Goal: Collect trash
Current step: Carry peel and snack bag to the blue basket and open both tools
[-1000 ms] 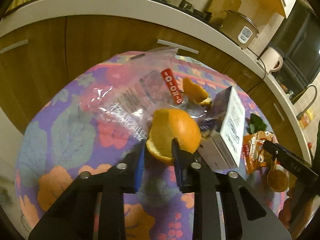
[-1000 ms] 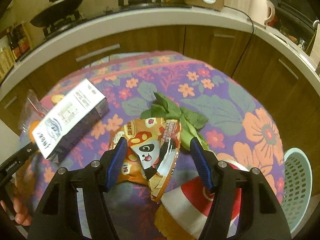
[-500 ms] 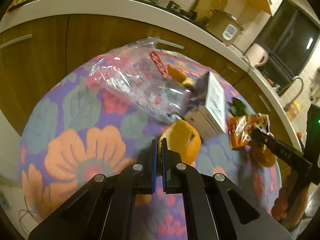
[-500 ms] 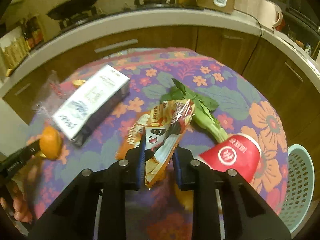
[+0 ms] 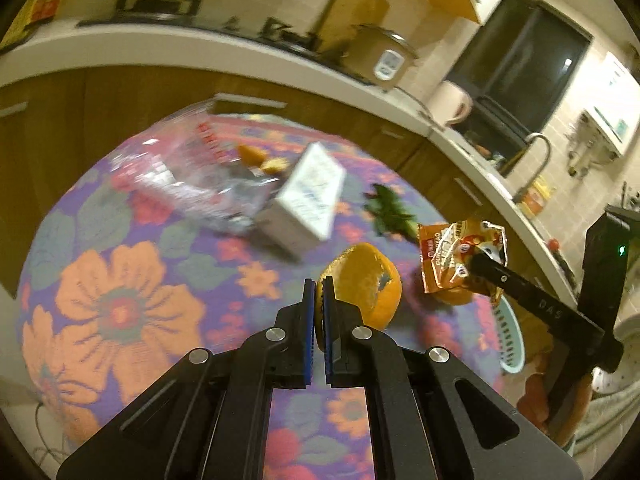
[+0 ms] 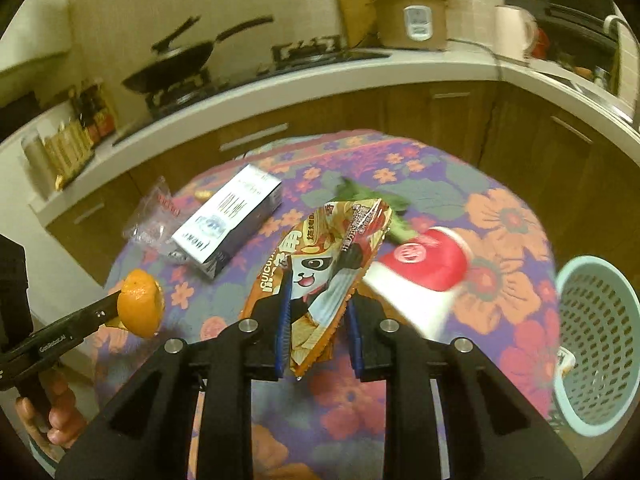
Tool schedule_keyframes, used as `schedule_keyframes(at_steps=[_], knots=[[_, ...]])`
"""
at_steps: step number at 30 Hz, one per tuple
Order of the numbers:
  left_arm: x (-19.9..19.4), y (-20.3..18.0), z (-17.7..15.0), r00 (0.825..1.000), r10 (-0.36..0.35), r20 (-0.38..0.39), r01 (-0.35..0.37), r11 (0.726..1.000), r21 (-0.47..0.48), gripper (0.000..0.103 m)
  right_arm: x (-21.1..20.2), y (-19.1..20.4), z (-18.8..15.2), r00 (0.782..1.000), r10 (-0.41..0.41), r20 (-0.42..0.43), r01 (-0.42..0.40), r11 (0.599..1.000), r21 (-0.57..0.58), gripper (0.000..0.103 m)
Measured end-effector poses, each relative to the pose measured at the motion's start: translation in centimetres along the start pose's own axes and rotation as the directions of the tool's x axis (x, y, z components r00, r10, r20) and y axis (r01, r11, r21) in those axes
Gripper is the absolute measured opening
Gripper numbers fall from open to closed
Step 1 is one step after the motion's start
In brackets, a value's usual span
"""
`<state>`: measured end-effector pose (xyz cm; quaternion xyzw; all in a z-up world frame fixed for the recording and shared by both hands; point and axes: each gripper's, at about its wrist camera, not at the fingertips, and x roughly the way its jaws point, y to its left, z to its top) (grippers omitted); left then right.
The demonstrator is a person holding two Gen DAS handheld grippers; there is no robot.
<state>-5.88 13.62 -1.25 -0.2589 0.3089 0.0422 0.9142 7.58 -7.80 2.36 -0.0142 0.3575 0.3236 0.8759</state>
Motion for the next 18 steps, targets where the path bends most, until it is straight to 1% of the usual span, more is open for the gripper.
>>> schedule_keyframes(at_steps=[2, 5, 7, 9, 12, 14, 18], knots=[[0.2, -1.5, -0.2, 1.000, -0.019, 0.003, 0.019, 1.000, 0.024, 0.002, -0.8, -1.2, -0.3, 0.999, -0.023, 0.023, 0.023, 0.999, 0.023, 0.020], [1.7, -3.9, 0.2, 0.998, -0.057, -0.001, 0.057, 0.997, 0.052, 0.002, -1.8, -4.0, -1.0, 0.998, -0.032, 0.056, 0.027, 0.995, 0.095, 0.020], [3.1, -6.1, 0.3, 0.997, -0.082, -0.015, 0.083, 0.993, 0.082, 0.002, -2.1, -5.4, -1.3, 0.997, -0.047, 0.064, 0.040, 0.993, 0.113, 0.020], [4.3, -7.8, 0.4, 0.994, -0.108, -0.028, 0.110, 0.989, 0.102, 0.001, -3.1, -7.5, -1.7, 0.991, -0.100, 0.084, 0.089, 0.987, 0.133, 0.020], [6.6, -11.7, 0.6, 0.986, -0.157, -0.059, 0.164, 0.976, 0.141, 0.002, -4.6, -10.8, -2.0, 0.984, -0.146, 0.104, 0.126, 0.975, 0.181, 0.020], [7.7, -13.7, 0.5, 0.981, -0.177, -0.075, 0.188, 0.969, 0.161, 0.002, -5.7, -13.4, -2.4, 0.976, -0.183, 0.115, 0.154, 0.962, 0.224, 0.020], [10.5, -18.3, 0.0, 0.969, -0.214, -0.122, 0.235, 0.950, 0.204, 0.002, -7.4, -17.7, -3.4, 0.966, -0.227, 0.127, 0.181, 0.937, 0.299, 0.020]])
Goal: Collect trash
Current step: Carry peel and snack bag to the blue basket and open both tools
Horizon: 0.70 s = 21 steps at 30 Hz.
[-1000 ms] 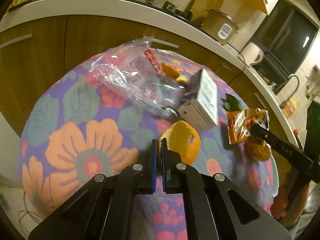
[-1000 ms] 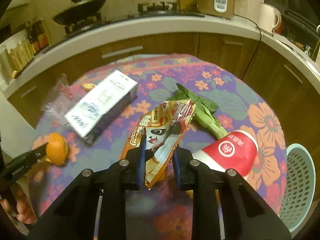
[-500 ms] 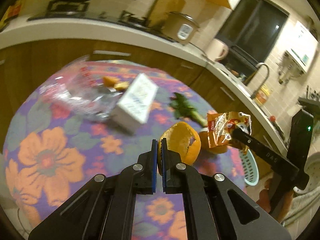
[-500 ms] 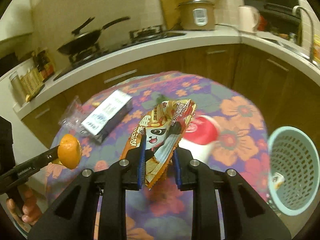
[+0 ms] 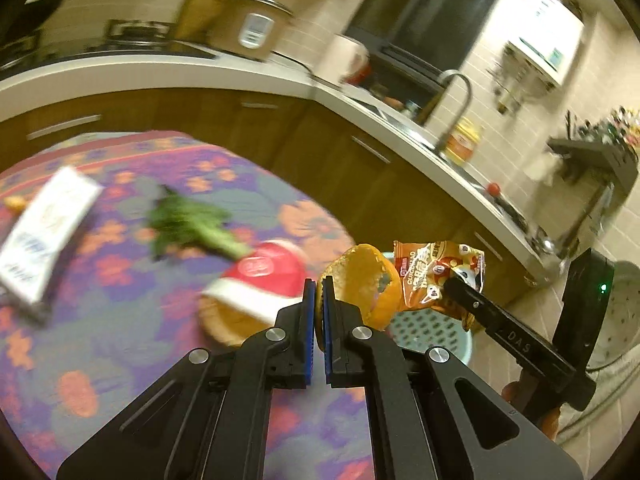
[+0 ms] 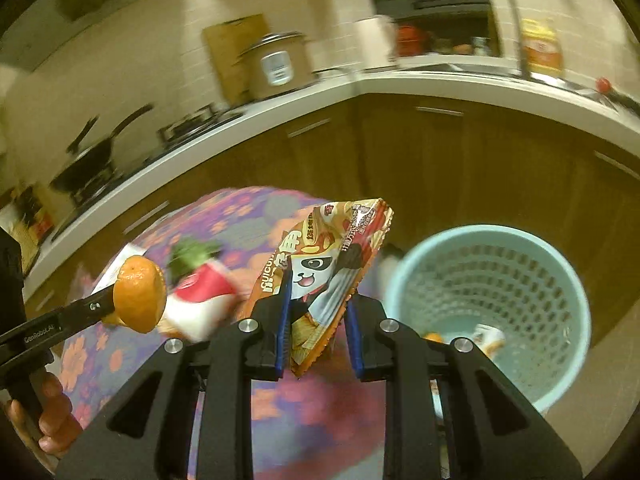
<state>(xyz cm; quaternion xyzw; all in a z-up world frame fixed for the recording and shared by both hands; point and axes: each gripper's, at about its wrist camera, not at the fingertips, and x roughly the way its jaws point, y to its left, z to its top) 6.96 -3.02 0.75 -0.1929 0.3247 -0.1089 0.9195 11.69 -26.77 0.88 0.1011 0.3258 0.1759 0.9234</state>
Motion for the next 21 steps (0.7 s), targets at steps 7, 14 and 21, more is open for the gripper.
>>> schedule_keyframes(at_steps=[7, 14, 21], knots=[[5.4, -5.9, 0.2, 0.997, -0.038, -0.068, 0.044, 0.995, 0.084, 0.002, 0.4, -8.4, -0.7, 0.996, -0.082, -0.019, 0.084, 0.984, 0.160, 0.020], [11.6, -10.6, -0.5, 0.987, -0.047, -0.153, 0.070, 0.986, 0.151, 0.002, 2.4, -13.0, -2.3, 0.985, -0.150, -0.087, 0.166, 0.958, 0.233, 0.020], [15.6, -12.8, -0.9, 0.980, -0.027, -0.196, 0.069, 0.975, 0.211, 0.002, 4.7, -14.8, -2.5, 0.971, -0.164, -0.177, 0.204, 0.948, 0.245, 0.023]])
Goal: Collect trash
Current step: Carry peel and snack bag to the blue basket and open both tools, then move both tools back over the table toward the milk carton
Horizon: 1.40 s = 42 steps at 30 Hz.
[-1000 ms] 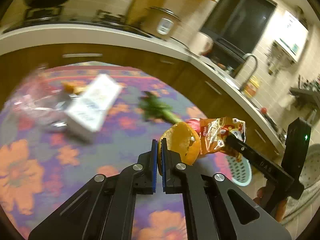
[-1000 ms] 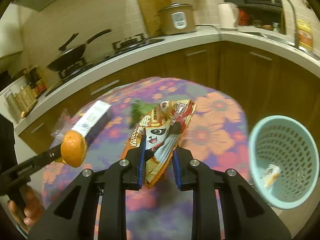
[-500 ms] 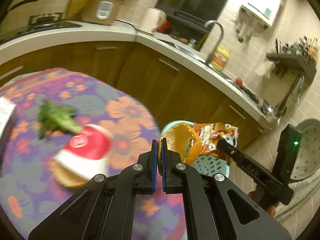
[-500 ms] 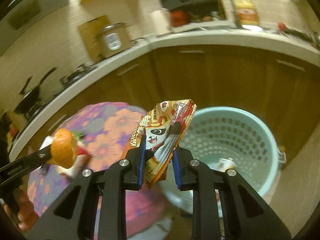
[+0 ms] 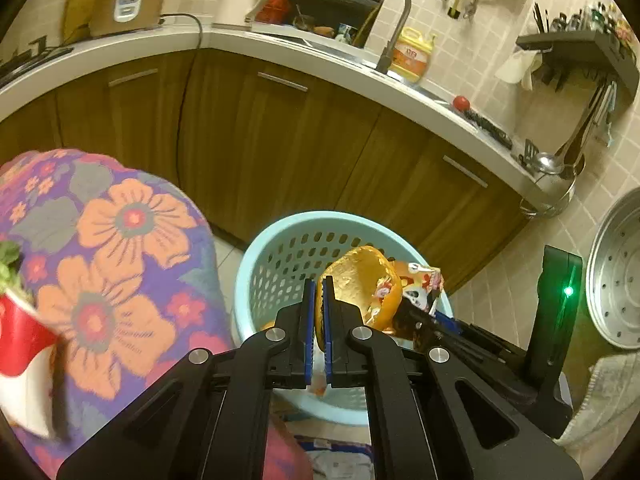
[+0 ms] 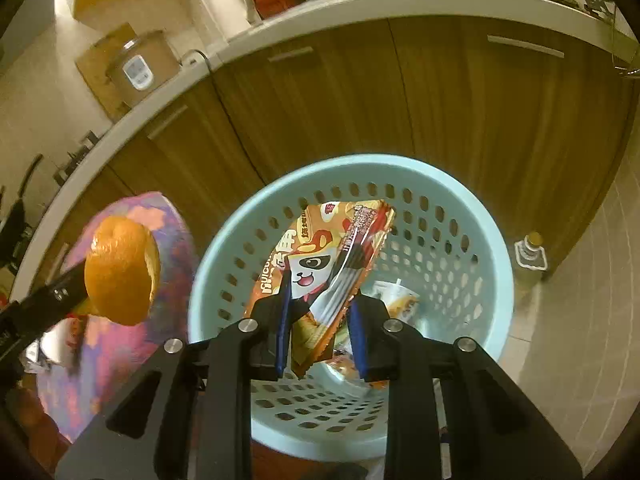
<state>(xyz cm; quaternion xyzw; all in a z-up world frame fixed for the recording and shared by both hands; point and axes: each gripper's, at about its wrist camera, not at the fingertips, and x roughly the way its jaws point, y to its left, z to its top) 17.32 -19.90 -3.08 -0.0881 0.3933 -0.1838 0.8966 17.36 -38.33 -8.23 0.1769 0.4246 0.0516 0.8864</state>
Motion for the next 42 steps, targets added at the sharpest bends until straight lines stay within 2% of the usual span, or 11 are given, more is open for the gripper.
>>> schedule_keyframes(at_steps=[6, 7, 8, 9, 10, 18, 24, 26, 28, 34, 42], knots=[[2.0, -0.2, 0.4, 0.999, 0.021, -0.040, -0.021, 1.000, 0.015, 0.004, 1.9, -1.0, -0.1, 0.999, -0.005, -0.053, 0.005, 1.000, 0.011, 0.028], [2.3, -0.2, 0.4, 0.999, 0.025, -0.047, -0.024, 1.000, 0.016, 0.007, 2.2, -1.1, -0.2, 0.998, -0.006, -0.065, 0.007, 1.000, 0.014, 0.032], [2.4, -0.2, 0.3, 0.998, 0.026, -0.050, -0.025, 1.000, 0.016, 0.016, 2.3, -1.1, -0.2, 0.997, -0.003, -0.074, 0.005, 1.000, 0.017, 0.043], [2.5, 0.0, 0.2, 0.998, 0.024, -0.052, -0.023, 1.000, 0.015, 0.023, 2.3, -1.2, -0.3, 0.997, -0.003, -0.073, 0.005, 1.000, 0.019, 0.048], [2.4, 0.0, 0.2, 0.999, 0.027, -0.047, -0.026, 1.000, 0.015, 0.026, 2.2, -1.1, -0.2, 0.998, -0.012, -0.066, 0.013, 1.000, 0.016, 0.050], [0.5, 1.1, 0.0, 1.000, 0.016, -0.012, -0.016, 1.000, -0.016, 0.030, 0.2, -0.6, 0.2, 1.000, -0.004, -0.022, 0.004, 1.000, 0.003, 0.050], [-3.5, 2.0, -0.3, 0.997, -0.008, 0.076, 0.011, 0.999, -0.035, 0.030, -2.5, 2.3, 0.1, 0.998, 0.034, 0.046, -0.031, 0.997, -0.064, 0.050], [-5.0, 2.0, -0.5, 0.994, -0.010, 0.108, 0.012, 1.000, -0.015, 0.037, -3.2, 3.7, 0.1, 0.997, 0.050, 0.064, -0.043, 0.994, -0.096, 0.050], [-6.8, 2.0, -0.6, 0.989, 0.010, 0.145, -0.009, 1.000, -0.005, 0.046, -3.7, 4.9, 0.0, 0.995, 0.069, 0.070, -0.060, 0.991, -0.119, 0.050], [-11.0, 3.7, -1.2, 0.976, 0.065, 0.210, -0.061, 0.998, -0.026, 0.047, -4.7, 8.8, -1.0, 0.991, 0.120, 0.063, -0.105, 0.974, -0.202, 0.050], [-17.1, 8.5, -2.8, 0.943, 0.173, 0.283, -0.158, 0.984, -0.076, 0.059, -5.4, 14.6, -2.6, 0.984, 0.172, 0.042, -0.150, 0.938, -0.314, 0.050]])
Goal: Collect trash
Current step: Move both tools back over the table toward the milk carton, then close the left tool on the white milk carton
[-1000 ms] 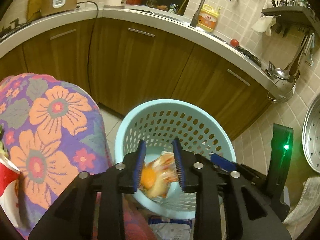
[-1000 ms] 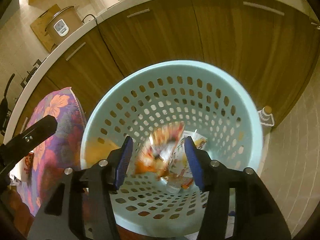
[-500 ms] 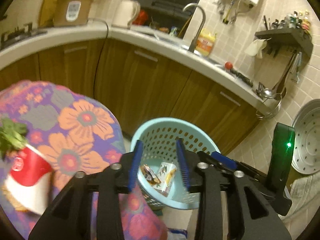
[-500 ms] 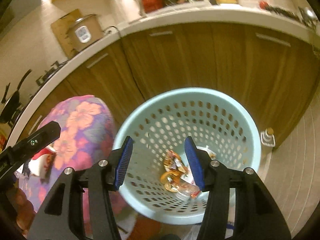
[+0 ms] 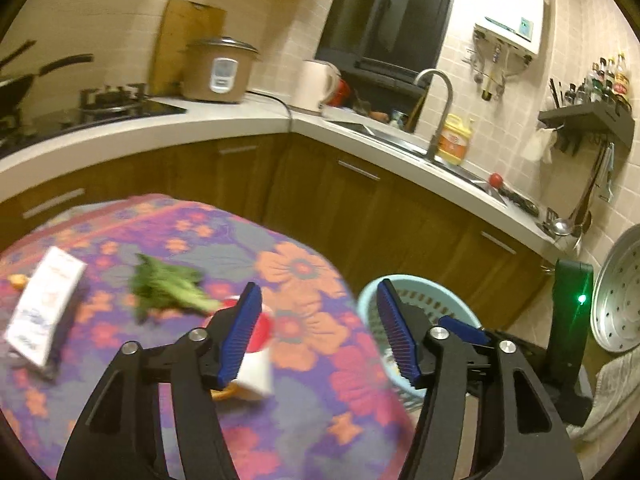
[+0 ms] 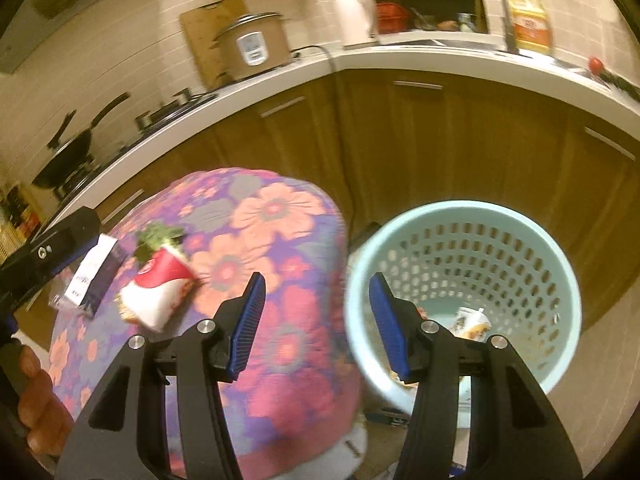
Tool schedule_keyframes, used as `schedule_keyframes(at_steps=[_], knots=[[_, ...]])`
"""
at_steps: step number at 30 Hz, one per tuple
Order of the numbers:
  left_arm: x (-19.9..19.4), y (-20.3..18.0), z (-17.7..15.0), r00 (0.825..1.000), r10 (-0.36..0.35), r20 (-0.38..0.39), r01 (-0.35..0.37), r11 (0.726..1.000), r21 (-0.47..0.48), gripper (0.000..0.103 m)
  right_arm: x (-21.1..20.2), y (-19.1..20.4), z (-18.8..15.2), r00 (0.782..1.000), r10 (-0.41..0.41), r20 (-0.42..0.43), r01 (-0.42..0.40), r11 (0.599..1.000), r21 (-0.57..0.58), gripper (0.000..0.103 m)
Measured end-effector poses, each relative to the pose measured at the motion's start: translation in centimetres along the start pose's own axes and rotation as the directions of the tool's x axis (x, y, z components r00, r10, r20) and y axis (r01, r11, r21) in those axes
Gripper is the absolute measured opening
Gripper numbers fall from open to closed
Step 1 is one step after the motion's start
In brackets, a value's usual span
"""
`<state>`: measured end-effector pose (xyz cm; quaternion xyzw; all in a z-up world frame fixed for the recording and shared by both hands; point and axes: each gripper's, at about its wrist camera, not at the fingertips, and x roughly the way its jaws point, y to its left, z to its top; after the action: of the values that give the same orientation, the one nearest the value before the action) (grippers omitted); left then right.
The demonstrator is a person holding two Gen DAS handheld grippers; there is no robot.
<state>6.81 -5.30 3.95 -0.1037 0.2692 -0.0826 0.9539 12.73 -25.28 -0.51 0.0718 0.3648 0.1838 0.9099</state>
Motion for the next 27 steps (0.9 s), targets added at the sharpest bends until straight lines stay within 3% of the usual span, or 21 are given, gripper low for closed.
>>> schedule_keyframes(at_steps=[2, 6, 12, 17, 21, 25, 27], knots=[[-0.9, 1.2, -0.1, 1.000, 0.022, 0.005, -0.022, 1.000, 0.013, 0.061, 0.1, 1.4, 0.0, 1.000, -0.001, -0.004, 0.001, 1.000, -0.031, 0.050], [-3.2, 4.4, -0.6, 0.991, 0.133, 0.026, -0.134, 0.990, 0.049, 0.073, 0.5, 3.8, -0.2, 1.000, 0.020, -0.020, -0.021, 0.997, -0.069, 0.050], [-5.7, 10.1, -1.1, 0.959, 0.283, 0.021, -0.284, 0.957, 0.063, 0.079, 1.4, 7.4, -0.5, 0.998, 0.044, -0.048, -0.050, 0.990, -0.133, 0.050], [-6.1, 14.1, -1.4, 0.930, 0.367, -0.014, -0.365, 0.930, 0.048, 0.082, 2.5, 9.8, -0.9, 0.992, 0.090, -0.084, -0.102, 0.984, -0.145, 0.050], [-5.5, 17.0, -1.8, 0.909, 0.413, -0.051, -0.412, 0.911, 0.033, 0.082, 2.9, 11.6, -2.1, 0.991, 0.096, -0.094, -0.111, 0.979, -0.171, 0.050], [-4.2, 18.7, -2.2, 0.903, 0.422, -0.084, -0.422, 0.906, 0.027, 0.082, 1.8, 14.3, -3.3, 0.984, 0.155, -0.086, -0.173, 0.950, -0.261, 0.050], [-3.6, 19.1, -2.3, 0.895, 0.435, -0.096, -0.433, 0.901, 0.041, 0.082, 2.0, 15.4, -3.5, 0.988, 0.129, -0.090, -0.149, 0.946, -0.286, 0.050]])
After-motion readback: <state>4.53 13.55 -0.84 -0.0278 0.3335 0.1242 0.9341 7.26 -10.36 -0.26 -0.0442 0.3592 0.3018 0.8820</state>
